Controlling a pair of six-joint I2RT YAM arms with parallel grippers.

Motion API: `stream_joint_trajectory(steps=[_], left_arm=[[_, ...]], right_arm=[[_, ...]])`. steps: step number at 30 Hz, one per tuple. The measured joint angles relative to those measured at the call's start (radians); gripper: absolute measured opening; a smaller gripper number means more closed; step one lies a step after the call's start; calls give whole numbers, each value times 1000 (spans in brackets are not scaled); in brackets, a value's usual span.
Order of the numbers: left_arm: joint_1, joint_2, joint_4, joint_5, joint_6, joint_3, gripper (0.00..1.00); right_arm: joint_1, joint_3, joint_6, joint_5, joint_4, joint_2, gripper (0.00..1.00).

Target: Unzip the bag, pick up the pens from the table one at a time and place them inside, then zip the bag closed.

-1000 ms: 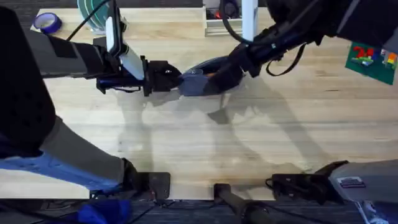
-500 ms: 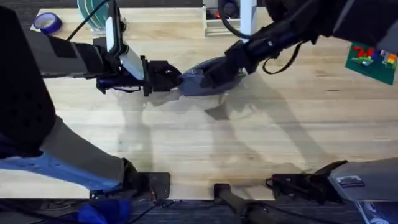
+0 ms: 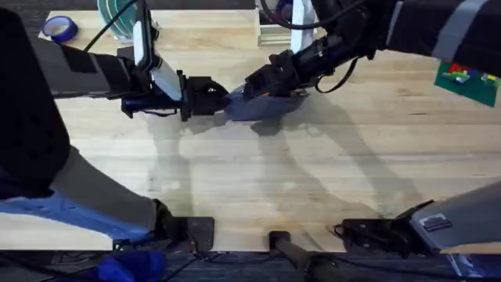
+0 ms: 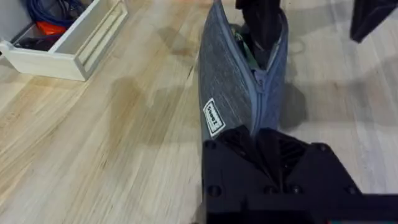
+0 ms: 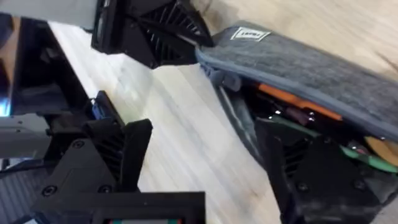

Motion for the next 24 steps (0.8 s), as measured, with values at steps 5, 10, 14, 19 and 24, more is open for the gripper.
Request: stream_joint_trajectory(steps=[5,10,14,19,24], left_arm=[[0,0,0,0,0,0,42],[0,0,0,0,0,0,42],[0,0,0,0,0,0,42],[0,0,0,0,0,0,41],[0,0,0,0,0,0,41]], right_arm=[[0,0,27,18,15,0,997],[1,0,51,28,25,0,997],[8,1,65,32,72,13,997],[30,1,86,32,99,52,997],[43,1,96,32,119,57,997]])
